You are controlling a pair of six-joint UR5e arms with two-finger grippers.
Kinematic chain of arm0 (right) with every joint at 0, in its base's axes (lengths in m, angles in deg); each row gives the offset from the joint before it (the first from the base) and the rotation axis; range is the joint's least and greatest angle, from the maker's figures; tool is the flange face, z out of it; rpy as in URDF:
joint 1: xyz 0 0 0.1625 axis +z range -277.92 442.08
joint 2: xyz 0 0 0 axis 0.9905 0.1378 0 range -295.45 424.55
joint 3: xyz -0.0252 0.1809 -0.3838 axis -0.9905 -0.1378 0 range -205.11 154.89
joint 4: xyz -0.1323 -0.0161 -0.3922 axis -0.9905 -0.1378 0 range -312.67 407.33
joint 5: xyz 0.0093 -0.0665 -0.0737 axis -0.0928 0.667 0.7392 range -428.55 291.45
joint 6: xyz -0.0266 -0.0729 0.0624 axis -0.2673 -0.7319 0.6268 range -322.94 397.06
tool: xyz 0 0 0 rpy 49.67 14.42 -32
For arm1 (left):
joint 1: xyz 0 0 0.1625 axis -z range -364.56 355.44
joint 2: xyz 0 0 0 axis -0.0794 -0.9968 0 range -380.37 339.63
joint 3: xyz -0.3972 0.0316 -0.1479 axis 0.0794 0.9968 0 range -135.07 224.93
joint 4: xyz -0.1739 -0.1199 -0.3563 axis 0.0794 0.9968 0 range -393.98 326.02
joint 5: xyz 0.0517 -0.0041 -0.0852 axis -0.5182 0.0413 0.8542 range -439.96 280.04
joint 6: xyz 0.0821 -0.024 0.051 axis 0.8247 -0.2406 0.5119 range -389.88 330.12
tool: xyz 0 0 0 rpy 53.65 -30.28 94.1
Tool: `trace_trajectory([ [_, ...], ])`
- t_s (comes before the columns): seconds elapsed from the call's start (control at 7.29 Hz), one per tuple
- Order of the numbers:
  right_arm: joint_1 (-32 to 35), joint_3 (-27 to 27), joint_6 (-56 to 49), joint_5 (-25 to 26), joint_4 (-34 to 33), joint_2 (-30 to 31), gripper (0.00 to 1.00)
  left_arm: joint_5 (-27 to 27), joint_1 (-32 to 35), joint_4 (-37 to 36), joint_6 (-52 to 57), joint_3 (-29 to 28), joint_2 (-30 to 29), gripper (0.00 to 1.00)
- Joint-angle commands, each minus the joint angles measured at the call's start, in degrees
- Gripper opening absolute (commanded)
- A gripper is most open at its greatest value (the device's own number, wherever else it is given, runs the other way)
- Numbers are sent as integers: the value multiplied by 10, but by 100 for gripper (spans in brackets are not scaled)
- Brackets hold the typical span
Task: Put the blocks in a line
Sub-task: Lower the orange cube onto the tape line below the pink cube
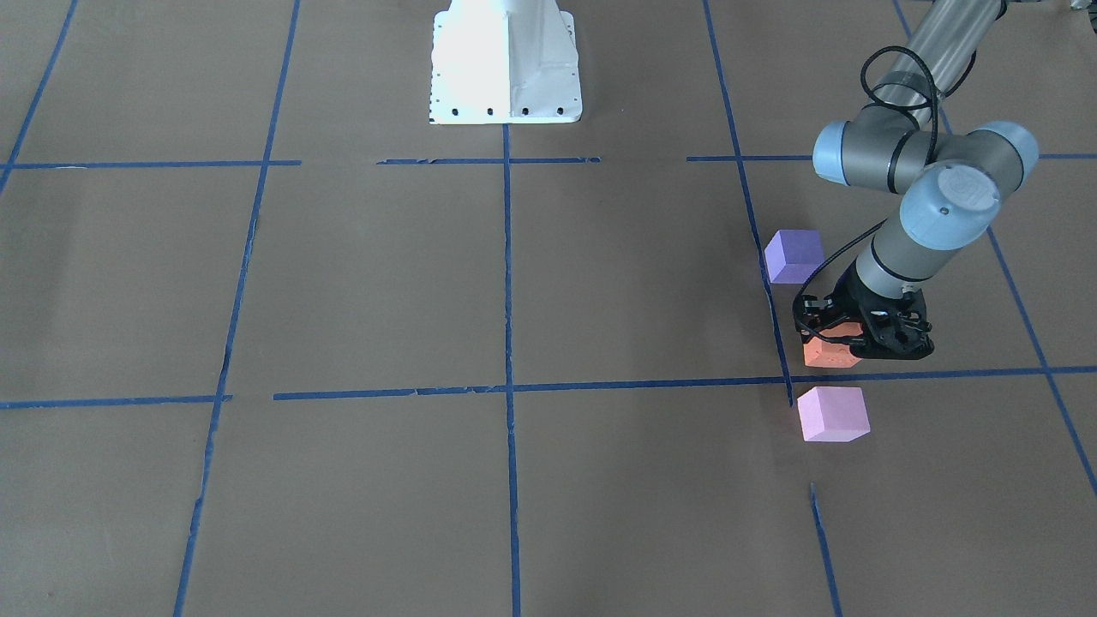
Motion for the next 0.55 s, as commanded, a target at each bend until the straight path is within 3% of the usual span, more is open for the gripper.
trace_trajectory([
  [0.0, 0, 0, 0, 0, 0, 0, 100, 1, 0, 9, -10, 0, 0, 74],
  [0.14, 0, 0, -1, 0, 0, 0, 100, 9, 0, 9, -10, 2, 0, 77],
  [0.41, 0, 0, 0, 0, 0, 0, 100, 39, 0, 8, -10, 9, 2, 99],
])
